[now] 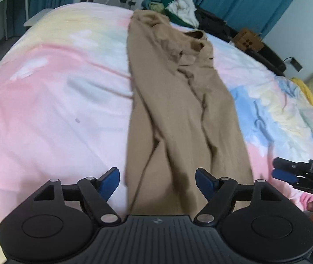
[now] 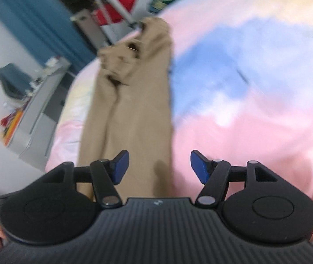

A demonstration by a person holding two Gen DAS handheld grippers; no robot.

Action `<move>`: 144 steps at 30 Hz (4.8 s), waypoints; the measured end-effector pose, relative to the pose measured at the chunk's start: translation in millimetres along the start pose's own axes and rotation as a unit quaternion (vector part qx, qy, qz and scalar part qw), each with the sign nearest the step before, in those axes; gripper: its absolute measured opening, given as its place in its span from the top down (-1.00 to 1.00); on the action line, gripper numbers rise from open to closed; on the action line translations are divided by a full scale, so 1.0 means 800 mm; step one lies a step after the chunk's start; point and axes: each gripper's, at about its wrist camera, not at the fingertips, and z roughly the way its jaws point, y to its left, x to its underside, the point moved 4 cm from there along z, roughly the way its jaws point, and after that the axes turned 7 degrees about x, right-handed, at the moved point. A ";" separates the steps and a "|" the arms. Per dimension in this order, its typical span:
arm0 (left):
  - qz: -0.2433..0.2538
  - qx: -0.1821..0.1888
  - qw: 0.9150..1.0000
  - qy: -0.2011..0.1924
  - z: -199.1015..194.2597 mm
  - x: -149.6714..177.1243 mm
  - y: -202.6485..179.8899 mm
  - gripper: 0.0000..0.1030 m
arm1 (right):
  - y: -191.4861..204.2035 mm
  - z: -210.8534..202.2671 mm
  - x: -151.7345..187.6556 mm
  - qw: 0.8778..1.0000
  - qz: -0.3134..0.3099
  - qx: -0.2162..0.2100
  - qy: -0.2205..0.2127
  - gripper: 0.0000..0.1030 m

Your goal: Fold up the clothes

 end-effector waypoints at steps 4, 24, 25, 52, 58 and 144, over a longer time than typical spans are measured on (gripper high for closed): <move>-0.002 -0.004 1.000 0.017 0.016 0.006 0.007 -0.56 | 0.008 0.013 0.018 0.998 0.003 -0.027 0.055 -0.27; 0.037 -0.006 0.994 0.103 0.056 0.034 -0.005 -0.52 | 0.060 0.046 0.089 0.974 -0.082 -0.041 0.205 -0.19; 0.043 -0.007 0.993 0.107 0.057 0.035 -0.007 -0.52 | 0.064 0.045 0.092 0.973 -0.094 -0.039 0.206 -0.12; 0.015 0.081 0.996 0.033 -0.038 0.000 -0.066 0.85 | 0.053 -0.098 -0.001 0.984 -0.077 -0.152 0.060 0.78; -0.003 0.116 0.992 -0.049 -0.125 -0.007 -0.088 0.87 | 0.050 -0.155 -0.008 0.982 -0.093 -0.163 0.010 0.79; 0.008 -0.015 0.994 -0.104 0.049 -0.056 -0.019 0.98 | 0.019 0.100 -0.077 0.991 -0.120 0.058 -0.027 0.73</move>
